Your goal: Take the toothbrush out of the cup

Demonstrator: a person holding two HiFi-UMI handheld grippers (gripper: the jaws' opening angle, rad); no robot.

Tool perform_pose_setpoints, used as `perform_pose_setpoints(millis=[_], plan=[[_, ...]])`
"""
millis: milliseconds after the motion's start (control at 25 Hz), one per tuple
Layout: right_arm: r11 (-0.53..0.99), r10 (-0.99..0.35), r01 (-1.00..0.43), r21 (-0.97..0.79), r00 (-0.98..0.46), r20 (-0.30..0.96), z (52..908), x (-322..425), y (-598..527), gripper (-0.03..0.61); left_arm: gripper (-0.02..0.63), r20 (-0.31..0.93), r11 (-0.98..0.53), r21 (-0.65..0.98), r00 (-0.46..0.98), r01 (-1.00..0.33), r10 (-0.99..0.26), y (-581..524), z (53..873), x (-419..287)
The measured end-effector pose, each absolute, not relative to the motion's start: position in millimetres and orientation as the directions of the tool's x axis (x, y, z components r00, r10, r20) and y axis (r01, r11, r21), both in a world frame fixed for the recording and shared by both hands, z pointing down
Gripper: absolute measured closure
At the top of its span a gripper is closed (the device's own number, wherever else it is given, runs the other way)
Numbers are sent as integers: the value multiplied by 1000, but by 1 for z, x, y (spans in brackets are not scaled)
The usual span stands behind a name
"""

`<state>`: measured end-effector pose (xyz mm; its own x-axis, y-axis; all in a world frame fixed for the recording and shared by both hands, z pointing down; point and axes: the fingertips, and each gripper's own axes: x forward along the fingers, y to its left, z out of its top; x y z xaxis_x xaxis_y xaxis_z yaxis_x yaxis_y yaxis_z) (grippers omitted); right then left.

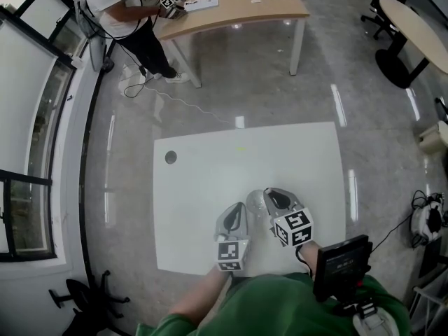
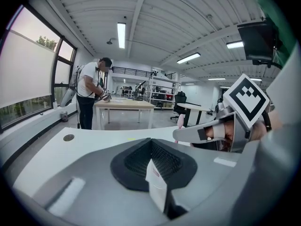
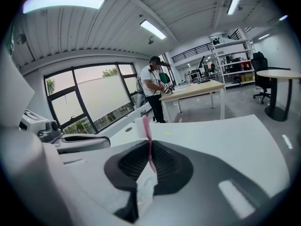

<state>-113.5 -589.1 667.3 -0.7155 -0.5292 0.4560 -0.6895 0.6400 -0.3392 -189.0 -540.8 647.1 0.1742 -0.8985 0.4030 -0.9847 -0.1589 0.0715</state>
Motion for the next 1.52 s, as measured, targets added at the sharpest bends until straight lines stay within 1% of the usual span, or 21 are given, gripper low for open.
perform_pose_setpoints(millis=[600,800,1160,1520], plan=[[667,-601,-705,-241,-700,386,615,-111,-579,560,607,300,-167,70,180,-984,-937,-535,611,-192],[670,-638,-715,-203,-693,336,585,-109,-562,560,607,233,-178,73,190,-981,-954,-523,585,-192],[676,-699,-728,-119,-683,209,519,-102,-516,560,607,104,-200,67,206,-978,-973,-488,531,-192],[670,-722,-736,-96,-676,149,491,-109,-465,560,607,43,-229,59,231,-972,-972,-443,506,-201]])
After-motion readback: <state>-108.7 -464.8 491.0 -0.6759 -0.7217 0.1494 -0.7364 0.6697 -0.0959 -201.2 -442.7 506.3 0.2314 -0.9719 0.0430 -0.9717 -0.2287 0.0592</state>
